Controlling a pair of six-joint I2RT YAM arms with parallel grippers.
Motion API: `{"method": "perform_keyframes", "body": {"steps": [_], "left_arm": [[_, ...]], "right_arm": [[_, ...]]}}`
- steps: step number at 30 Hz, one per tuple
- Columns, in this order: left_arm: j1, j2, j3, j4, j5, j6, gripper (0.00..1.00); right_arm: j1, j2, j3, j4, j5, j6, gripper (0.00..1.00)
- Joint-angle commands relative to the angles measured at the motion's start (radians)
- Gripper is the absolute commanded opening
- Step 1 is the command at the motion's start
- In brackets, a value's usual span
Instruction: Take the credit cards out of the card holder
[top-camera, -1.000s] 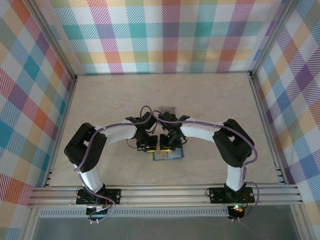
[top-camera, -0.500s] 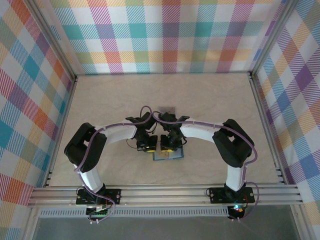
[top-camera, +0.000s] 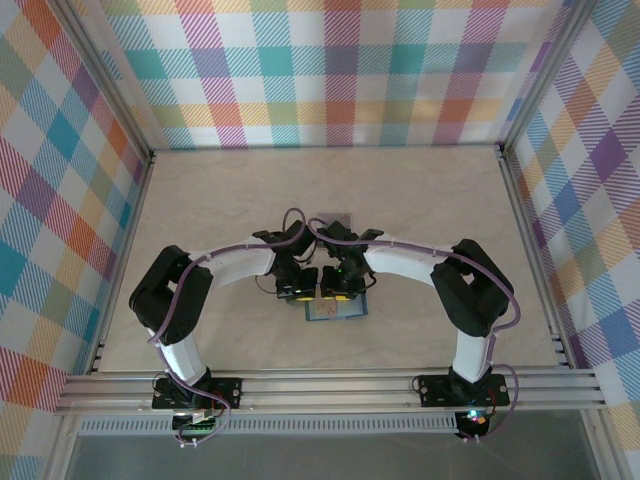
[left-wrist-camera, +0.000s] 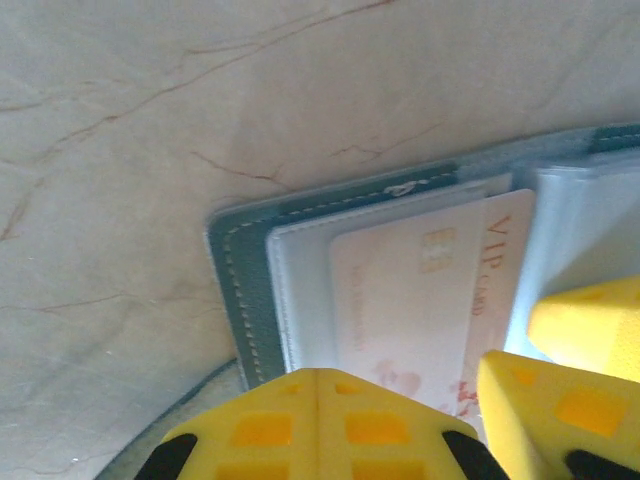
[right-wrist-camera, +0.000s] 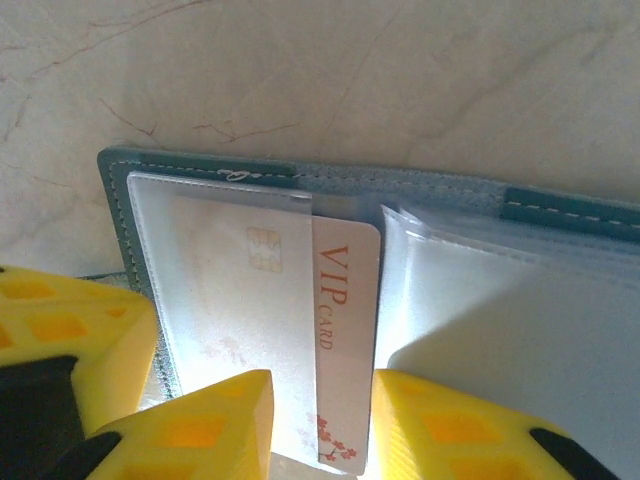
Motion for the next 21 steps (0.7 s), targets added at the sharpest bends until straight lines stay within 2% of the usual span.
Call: {"method": "perform_keyframes", "body": {"steps": [1, 10, 21], "left_arm": [[-0.027, 0.018, 0.031, -0.024, 0.025, -0.018, 0.0], [-0.032, 0.085, 0.032, -0.07, -0.017, 0.003, 0.0], [-0.031, 0.122, 0.021, -0.096, -0.045, 0.03, 0.0]], "right_arm": [[-0.008, 0.019, -0.013, -0.019, 0.004, -0.014, 0.32], [-0.025, 0.005, -0.11, 0.114, -0.073, -0.017, 0.28], [-0.087, -0.078, -0.3, 0.414, -0.29, 0.016, 0.21]]}}
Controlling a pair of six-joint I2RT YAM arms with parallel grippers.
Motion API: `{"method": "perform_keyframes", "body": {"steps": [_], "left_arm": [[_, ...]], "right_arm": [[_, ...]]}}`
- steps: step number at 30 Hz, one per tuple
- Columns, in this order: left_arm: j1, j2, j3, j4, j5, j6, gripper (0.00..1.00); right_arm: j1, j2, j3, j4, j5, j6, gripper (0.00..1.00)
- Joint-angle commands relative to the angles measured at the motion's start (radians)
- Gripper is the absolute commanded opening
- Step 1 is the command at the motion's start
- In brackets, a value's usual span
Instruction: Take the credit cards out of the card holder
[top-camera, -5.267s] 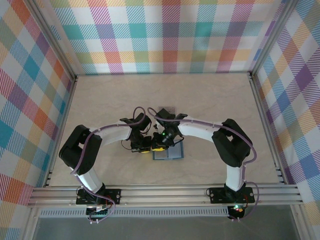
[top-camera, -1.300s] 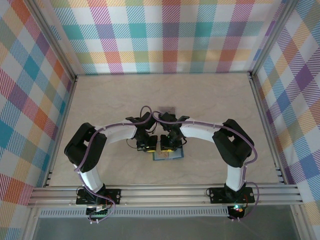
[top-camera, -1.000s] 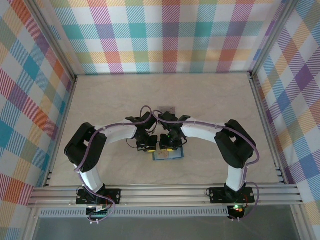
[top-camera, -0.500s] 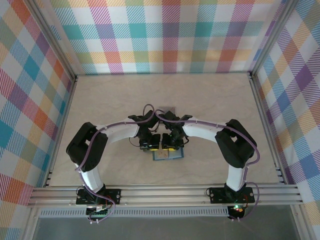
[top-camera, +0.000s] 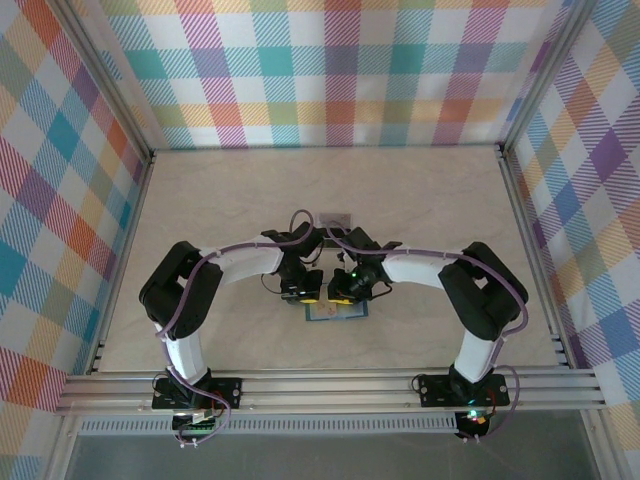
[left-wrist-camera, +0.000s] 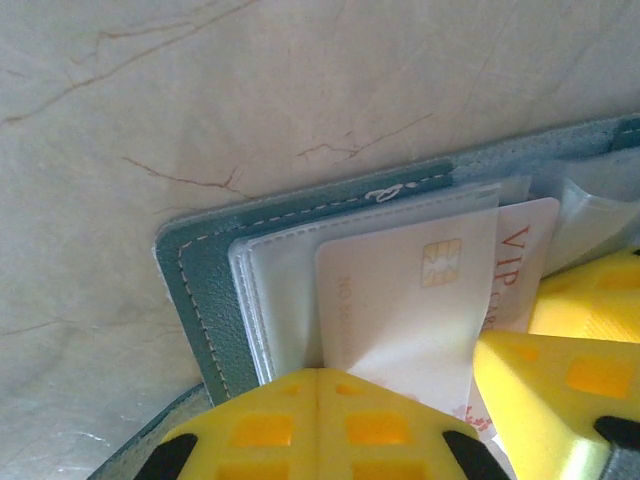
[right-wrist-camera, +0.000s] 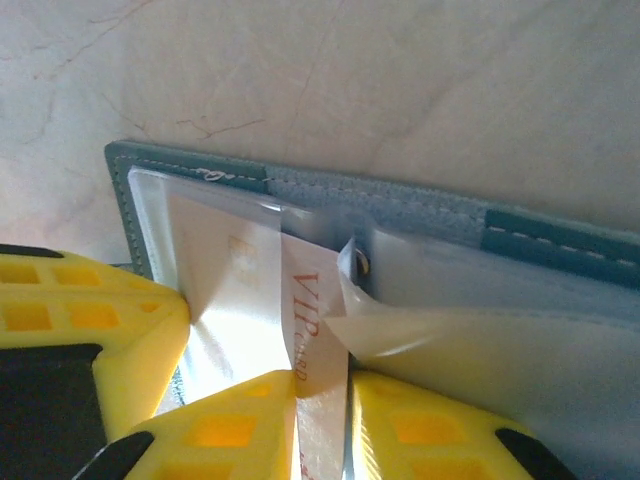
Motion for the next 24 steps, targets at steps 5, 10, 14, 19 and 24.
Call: {"method": "perform_keyframes", "body": {"steps": [5, 10, 14, 19, 24], "left_arm": [[-0.013, 0.063, -0.018, -0.068, -0.049, 0.012, 0.0], [-0.014, 0.06, -0.007, -0.082, -0.06, 0.012, 0.0], [-0.013, 0.053, -0.002, -0.086, -0.065, 0.012, 0.0], [-0.014, 0.046, 0.004, -0.089, -0.065, 0.002, 0.0], [-0.013, 0.042, 0.005, -0.093, -0.069, -0.007, 0.0]], "right_arm": [[-0.043, -0.045, -0.142, 0.238, -0.178, 0.047, 0.18], [-0.07, -0.092, -0.215, 0.376, -0.251, 0.073, 0.15], [-0.077, -0.122, -0.237, 0.409, -0.269, 0.051, 0.11], [-0.088, -0.135, -0.237, 0.382, -0.273, 0.02, 0.1], [-0.101, -0.124, -0.231, 0.33, -0.245, 0.016, 0.06]]}}
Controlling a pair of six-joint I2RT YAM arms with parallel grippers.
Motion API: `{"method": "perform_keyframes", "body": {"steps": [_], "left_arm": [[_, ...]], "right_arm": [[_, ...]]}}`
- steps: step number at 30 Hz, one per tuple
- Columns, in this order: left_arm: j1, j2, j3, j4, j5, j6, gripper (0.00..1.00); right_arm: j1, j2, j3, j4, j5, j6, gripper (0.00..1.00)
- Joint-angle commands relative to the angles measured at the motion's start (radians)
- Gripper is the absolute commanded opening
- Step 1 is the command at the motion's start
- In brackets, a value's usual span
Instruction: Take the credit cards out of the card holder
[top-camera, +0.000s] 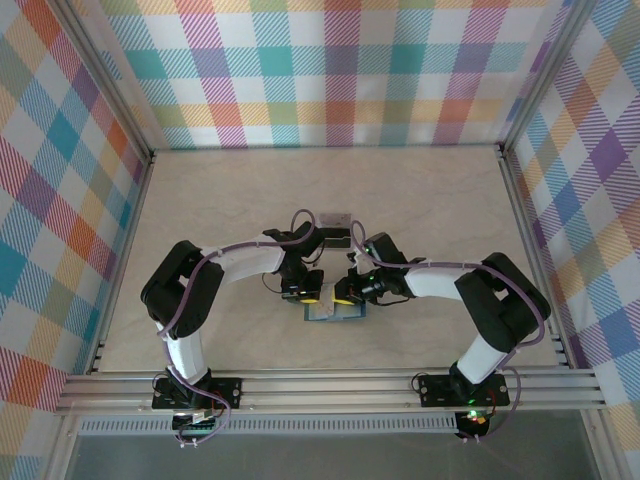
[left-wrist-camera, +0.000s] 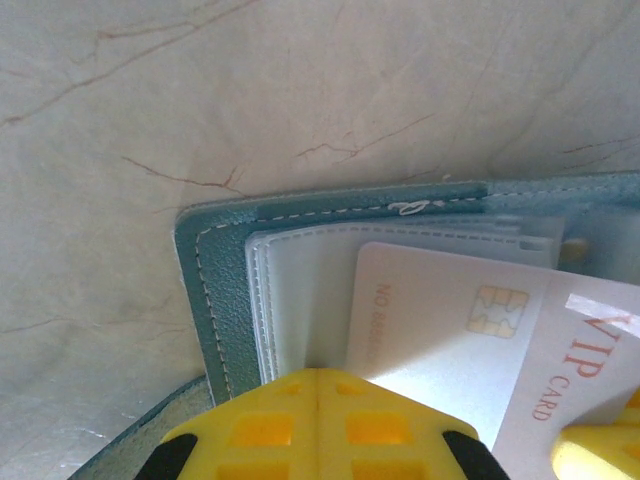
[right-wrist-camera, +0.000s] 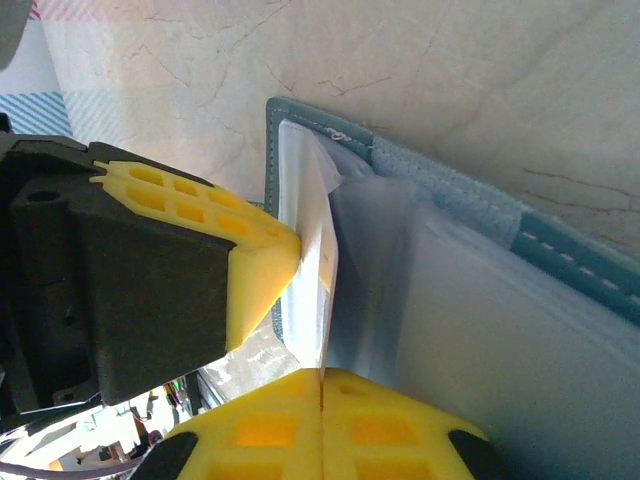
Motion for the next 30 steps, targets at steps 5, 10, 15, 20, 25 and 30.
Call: {"method": "perform_keyframes", "body": {"steps": [5, 10, 15, 20, 25, 30], "left_arm": [[-0.009, 0.039, -0.007, -0.087, -0.07, -0.005, 0.0], [-0.009, 0.034, 0.002, -0.097, -0.082, 0.002, 0.0], [-0.009, 0.01, 0.01, -0.101, -0.096, 0.0, 0.0], [-0.009, -0.028, 0.037, -0.119, -0.107, 0.001, 0.0], [-0.009, -0.084, 0.067, -0.125, -0.127, 0.001, 0.0], [-0.007, -0.119, 0.078, -0.121, -0.151, 0.01, 0.0]], "right_arm": [[-0.028, -0.034, 0.018, -0.175, 0.073, -0.065, 0.04], [-0.038, -0.066, 0.066, -0.35, 0.141, -0.151, 0.03], [-0.04, -0.102, 0.125, -0.488, 0.181, -0.213, 0.01], [-0.04, -0.149, 0.187, -0.598, 0.217, -0.259, 0.0], [-0.039, -0.18, 0.236, -0.667, 0.254, -0.295, 0.0], [-0.04, -0.192, 0.308, -0.737, 0.316, -0.359, 0.0]]}}
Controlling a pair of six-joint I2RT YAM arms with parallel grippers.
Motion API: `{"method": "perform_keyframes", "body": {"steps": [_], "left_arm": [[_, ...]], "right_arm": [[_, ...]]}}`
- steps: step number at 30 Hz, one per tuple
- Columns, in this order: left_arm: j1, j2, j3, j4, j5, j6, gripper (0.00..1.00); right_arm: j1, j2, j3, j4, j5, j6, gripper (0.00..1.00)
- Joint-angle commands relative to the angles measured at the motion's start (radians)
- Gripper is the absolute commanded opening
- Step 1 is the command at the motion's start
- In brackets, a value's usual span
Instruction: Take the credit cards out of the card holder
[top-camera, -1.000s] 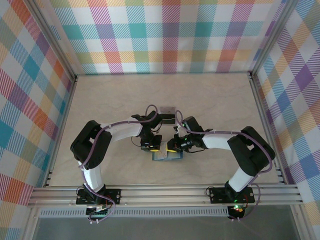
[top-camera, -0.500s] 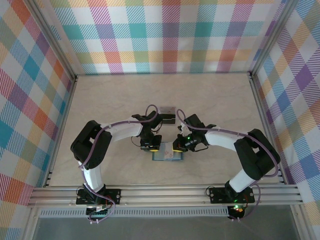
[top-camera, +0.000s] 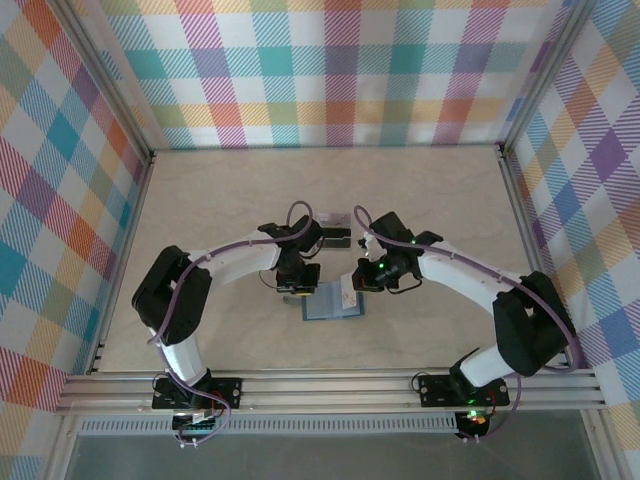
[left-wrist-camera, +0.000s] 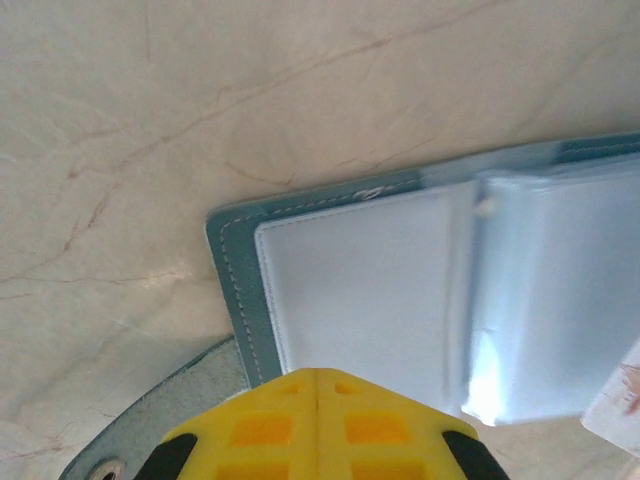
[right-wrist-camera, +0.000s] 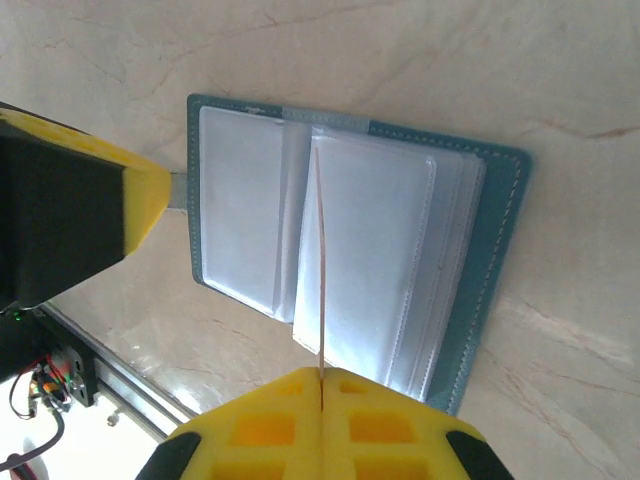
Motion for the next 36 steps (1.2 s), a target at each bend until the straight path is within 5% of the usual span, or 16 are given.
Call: {"method": "perform_keyframes", "body": {"steps": [1, 9, 19, 36], "left_arm": [[-0.001, -0.053, 0.023, -0.025, -0.043, 0.011, 0.0], [0.014, -0.143, 0.008, 0.027, -0.131, 0.044, 0.0], [0.07, -0.211, -0.091, 0.09, -0.147, 0.052, 0.0], [0.123, -0.263, -0.188, 0.126, -0.122, 0.029, 0.0]], "right_arm": [[-0.007, -0.025, 0.068, -0.095, 0.063, -0.081, 0.0], [-0.007, 0.007, 0.236, -0.18, 0.128, -0.275, 0.0], [-0.006, -0.008, 0.348, -0.225, 0.216, -0.704, 0.0], [-0.006, 0.307, 0.755, -0.408, 0.321, -1.149, 0.0]]}}
